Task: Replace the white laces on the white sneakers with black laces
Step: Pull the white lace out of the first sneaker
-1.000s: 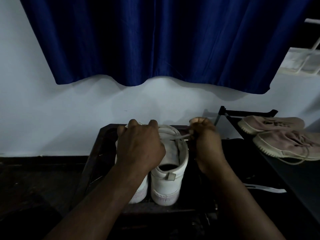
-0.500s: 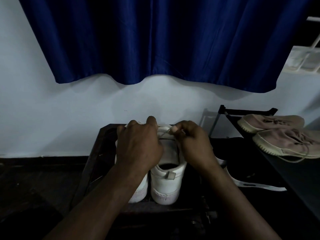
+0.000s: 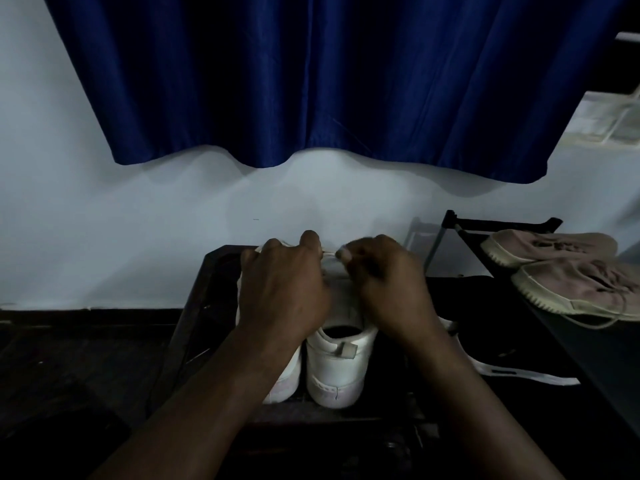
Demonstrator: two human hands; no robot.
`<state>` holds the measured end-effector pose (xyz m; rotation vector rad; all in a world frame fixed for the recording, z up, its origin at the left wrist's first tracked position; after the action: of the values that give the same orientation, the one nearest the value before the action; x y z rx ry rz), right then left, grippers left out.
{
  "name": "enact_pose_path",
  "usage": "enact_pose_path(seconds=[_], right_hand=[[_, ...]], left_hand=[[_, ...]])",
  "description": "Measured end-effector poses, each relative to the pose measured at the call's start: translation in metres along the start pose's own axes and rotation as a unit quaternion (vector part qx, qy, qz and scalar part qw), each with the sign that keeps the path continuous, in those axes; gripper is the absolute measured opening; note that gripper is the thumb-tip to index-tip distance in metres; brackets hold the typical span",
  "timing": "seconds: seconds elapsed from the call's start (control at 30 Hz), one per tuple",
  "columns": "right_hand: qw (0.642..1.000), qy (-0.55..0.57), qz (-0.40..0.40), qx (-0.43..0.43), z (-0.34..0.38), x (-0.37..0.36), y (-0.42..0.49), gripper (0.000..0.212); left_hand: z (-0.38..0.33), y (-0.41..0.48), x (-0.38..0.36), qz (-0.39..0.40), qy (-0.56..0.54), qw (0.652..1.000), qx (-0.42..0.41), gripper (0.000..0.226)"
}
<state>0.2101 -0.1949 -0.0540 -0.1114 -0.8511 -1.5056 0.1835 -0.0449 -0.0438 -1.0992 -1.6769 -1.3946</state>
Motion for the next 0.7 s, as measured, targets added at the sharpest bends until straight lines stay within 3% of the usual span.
enact_pose_path(seconds=[0.07, 0.2, 0.3, 0.37, 0.4, 0.47, 0.53, 0.6, 0.63, 0.67, 0.7], right_hand=[[0.986, -0.152, 0.06, 0.026, 0.006, -0.009, -0.002, 0.03], [0.968, -0.227, 0.104, 0.015, 0.009, -0.009, -0.003, 0.023], [0.987, -0.151, 0.046, 0.0, 0.006, -0.006, -0.003, 0.008], [0.995, 0.049, -0.001, -0.086, -0.003, -0.001, -0.003, 0.014], [0.972, 0.192, -0.042, -0.133, -0.007, 0.004, -0.003, 0.019], [0.865, 0.457, -0.099, -0.181, -0.012, 0.016, -0.003, 0.024], [0.754, 0.618, -0.12, -0.187, -0.012, 0.027, -0.001, 0.015], [0.681, 0.698, -0.109, -0.193, -0.011, 0.028, 0.0, 0.01], [0.679, 0.7, -0.098, -0.197, -0.009, 0.025, 0.0, 0.013], [0.719, 0.66, -0.093, -0.199, -0.008, 0.022, -0.001, 0.017], [0.788, 0.577, -0.097, -0.19, -0.01, 0.022, -0.002, 0.019]], left_hand=[[0.0, 0.0, -0.001, 0.009, -0.006, 1.0, 0.001, 0.032], [0.001, 0.0, -0.001, -0.001, -0.011, 1.0, -0.003, 0.033], [0.003, 0.0, -0.002, -0.005, -0.009, 1.0, 0.001, 0.03], [0.003, 0.0, -0.002, -0.01, -0.011, 1.0, 0.004, 0.029], [0.003, 0.0, -0.003, -0.007, -0.012, 1.0, 0.006, 0.028], [0.001, 0.0, -0.002, -0.001, -0.008, 1.0, 0.005, 0.028], [0.0, 0.0, -0.001, -0.001, 0.002, 1.0, 0.005, 0.029], [0.0, 0.0, -0.001, 0.002, 0.001, 1.0, 0.007, 0.029], [0.0, 0.0, -0.001, 0.003, -0.001, 1.0, 0.007, 0.029], [0.001, 0.0, -0.001, 0.003, -0.002, 1.0, 0.007, 0.029], [0.001, 0.0, -0.001, 0.002, -0.002, 1.0, 0.007, 0.028]])
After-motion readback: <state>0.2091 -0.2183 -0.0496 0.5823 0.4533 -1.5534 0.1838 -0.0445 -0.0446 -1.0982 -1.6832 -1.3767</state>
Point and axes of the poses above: each hand's wrist, its own y-axis towards the middle knuckle, its own x-axis out of the back of the hand, z = x × y, the point moved 5 cm from there along y, towards the middle knuckle, and after that the axes turned 4 degrees about y, right-handed, at the moved point
